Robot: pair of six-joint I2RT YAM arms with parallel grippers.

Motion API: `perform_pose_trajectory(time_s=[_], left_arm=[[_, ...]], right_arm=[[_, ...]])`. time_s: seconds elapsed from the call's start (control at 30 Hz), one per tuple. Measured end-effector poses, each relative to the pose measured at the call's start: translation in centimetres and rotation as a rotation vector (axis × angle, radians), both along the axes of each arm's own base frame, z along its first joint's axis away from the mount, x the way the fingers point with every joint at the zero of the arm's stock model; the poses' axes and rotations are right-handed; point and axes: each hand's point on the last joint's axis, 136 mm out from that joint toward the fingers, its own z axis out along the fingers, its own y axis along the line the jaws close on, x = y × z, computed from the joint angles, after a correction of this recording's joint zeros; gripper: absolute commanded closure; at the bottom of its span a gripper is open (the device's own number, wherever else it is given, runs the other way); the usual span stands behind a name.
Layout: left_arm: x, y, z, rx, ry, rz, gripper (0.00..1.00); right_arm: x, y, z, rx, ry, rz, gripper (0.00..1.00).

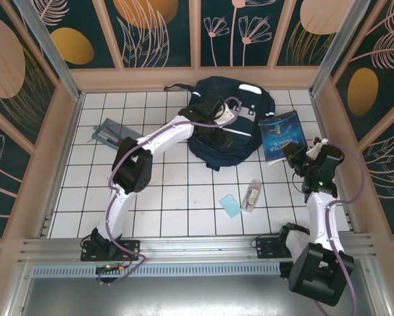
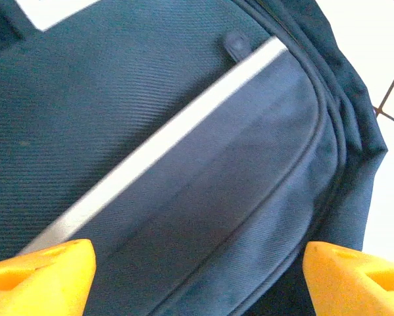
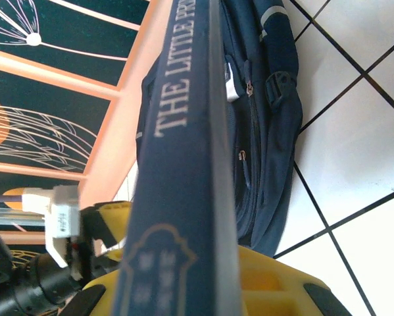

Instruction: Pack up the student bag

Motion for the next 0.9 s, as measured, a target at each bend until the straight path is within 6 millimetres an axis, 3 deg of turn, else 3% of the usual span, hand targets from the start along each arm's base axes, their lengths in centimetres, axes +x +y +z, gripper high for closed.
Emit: perform_pose_trajectory(time_s=[0.17,0.63,0.7,0.77,0.83,0.9], left_arm=[[-0.9,-0.2,-2.2,0.05,0.028,-0.039,0.16],[1.6,0.4,-4.9,0.162,-0.068,-0.02,0.22],[1.6,0.4,-5.3,0.163,-0.07,-0.023,0.32],[1.4,0.3,-5.4,0.155,-0.065,-0.032,0.53],[1.1,-0.1,-5.6,0.139,-0.054,-0.05,0.66],[0.7,-0.5,-5.7,0.117,-0.035,-0.06,0.84]], right_arm=[[0.1,0.0,0.0,0.004,-0.002,0.005,1.0],[0.4,0.2,0.0,0.031,-0.003,0.015,1.0],[0.5,0.2,0.1,0.033,-0.006,0.016,1.0],[0.5,0.3,0.1,0.04,-0.006,0.018,1.0],[0.5,0.3,0.1,0.041,-0.006,0.018,1.0],[0.5,0.3,0.1,0.041,-0.004,0.017,1.0]])
